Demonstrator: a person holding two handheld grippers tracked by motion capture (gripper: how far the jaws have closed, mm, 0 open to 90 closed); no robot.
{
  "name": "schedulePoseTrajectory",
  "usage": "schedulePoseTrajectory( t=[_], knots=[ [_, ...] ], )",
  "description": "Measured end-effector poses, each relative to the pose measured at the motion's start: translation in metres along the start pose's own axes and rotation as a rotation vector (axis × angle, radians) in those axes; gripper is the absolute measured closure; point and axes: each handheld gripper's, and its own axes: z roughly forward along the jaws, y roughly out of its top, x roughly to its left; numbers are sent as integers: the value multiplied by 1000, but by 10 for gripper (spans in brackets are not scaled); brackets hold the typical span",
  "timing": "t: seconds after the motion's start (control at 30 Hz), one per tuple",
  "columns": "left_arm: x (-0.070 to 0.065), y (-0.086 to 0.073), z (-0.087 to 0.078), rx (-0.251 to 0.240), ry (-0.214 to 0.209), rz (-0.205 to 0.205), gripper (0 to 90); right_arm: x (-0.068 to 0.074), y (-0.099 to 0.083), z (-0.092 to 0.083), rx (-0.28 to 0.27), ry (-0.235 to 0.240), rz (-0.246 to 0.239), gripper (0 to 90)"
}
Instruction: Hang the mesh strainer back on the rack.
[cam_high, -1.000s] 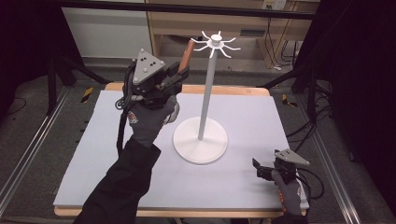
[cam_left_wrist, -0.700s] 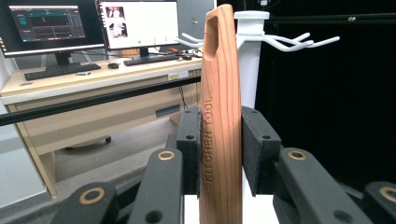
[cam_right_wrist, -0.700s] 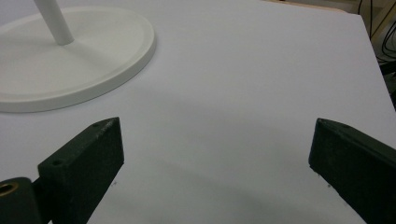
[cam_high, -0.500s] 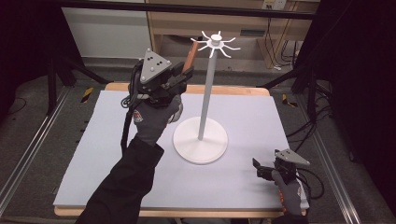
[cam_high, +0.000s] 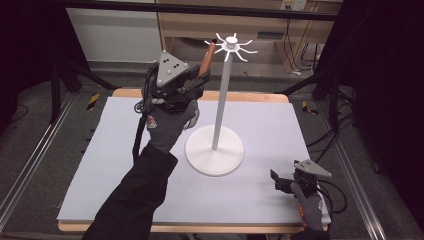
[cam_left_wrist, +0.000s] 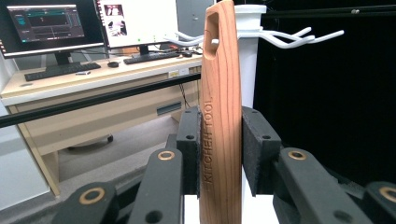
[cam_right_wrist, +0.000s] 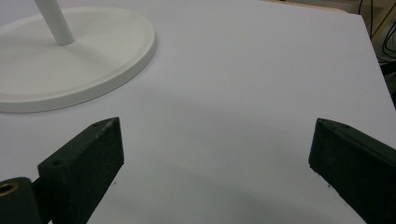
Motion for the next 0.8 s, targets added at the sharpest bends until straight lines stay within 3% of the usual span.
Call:
schedulePoseTrajectory(
  t=[0.8],
  knots=[
    [-6,-5,13,26,-5,13,705,-1,0,-1,-3,1,0,36]
  ],
)
